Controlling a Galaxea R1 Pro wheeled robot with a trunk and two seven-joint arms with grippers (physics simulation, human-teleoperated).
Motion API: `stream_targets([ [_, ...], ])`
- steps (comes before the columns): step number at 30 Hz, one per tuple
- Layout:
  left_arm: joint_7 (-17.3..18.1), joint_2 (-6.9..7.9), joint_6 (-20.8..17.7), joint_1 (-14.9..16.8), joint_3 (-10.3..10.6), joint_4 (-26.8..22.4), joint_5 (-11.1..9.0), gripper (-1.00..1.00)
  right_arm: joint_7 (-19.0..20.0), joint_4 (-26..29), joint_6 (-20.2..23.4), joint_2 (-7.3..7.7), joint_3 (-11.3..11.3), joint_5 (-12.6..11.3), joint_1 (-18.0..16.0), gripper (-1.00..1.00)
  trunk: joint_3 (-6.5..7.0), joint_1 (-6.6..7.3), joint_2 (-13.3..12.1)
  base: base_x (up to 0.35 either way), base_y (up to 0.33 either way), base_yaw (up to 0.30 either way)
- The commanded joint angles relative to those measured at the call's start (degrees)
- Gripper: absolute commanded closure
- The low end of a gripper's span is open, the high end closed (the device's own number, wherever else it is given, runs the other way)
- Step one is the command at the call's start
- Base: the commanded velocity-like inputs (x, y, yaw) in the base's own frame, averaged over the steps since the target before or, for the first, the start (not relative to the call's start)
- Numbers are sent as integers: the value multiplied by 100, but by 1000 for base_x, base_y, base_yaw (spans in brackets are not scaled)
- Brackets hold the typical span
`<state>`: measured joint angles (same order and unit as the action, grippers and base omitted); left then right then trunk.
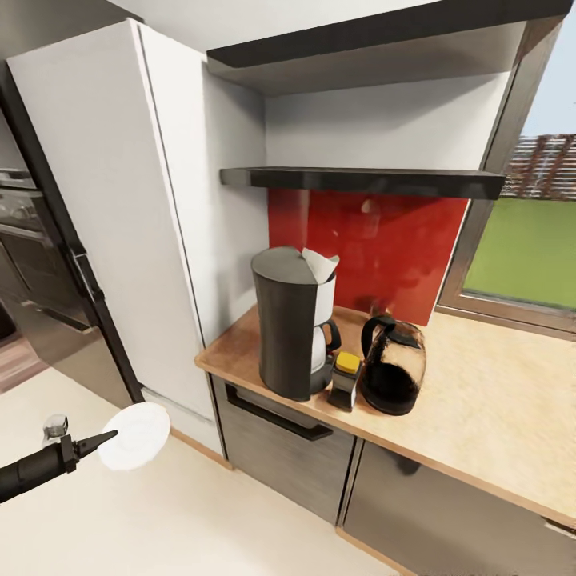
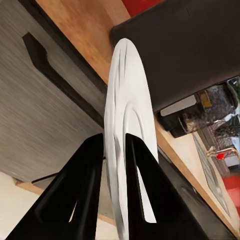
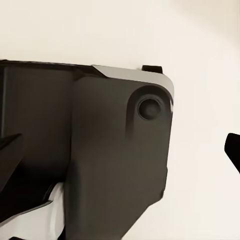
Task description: Set up a coffee station on the kitchen countertop: keep the coffee maker on the countertop, move the bottle of coffee from the kitchen shelf to the counter next to the coffee maker, place a paper coffee filter on top of the coffee maker, put the saucer next to the coffee maker with the coffee cup on the saucer, and place the electric kettle next to the coffee maker.
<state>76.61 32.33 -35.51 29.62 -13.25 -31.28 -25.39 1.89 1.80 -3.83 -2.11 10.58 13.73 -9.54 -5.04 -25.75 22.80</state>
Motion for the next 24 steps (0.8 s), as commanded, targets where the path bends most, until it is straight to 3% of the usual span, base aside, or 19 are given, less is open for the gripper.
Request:
stream_targets([
  [1, 4, 1, -43, 6, -2, -1, -10, 100, 14, 7, -19, -2, 46, 48, -4, -100, -13, -3, 12, 0, 0, -53],
  [12, 2, -22, -116, 57, -1, -91, -5, 100, 2, 39, -30, -11, 61, 34, -4, -100, -13, -3, 12, 0, 0, -6],
  [15, -282, -56, -277, 109, -2, -107, -39, 100, 3, 40, -30, -1, 76, 33, -4, -100, -13, -3, 12, 0, 0, 0],
  [17, -703, -79, -705, 326, -7, -241, -71, 100, 4, 40, -30, 18, 76, 33, -4, -100, -13, -3, 12, 0, 0, 0],
  [20, -918, -85, -1114, 700, -7, -376, -75, 100, 5, 40, -30, 24, 70, 33, -4, -100, -13, -3, 12, 0, 0, 0],
  [24, -1132, -96, -1299, 1200, -9, -460, -33, 100, 5, 40, -37, 32, 60, 33, -4, -100, -13, -3, 12, 0, 0, 0],
])
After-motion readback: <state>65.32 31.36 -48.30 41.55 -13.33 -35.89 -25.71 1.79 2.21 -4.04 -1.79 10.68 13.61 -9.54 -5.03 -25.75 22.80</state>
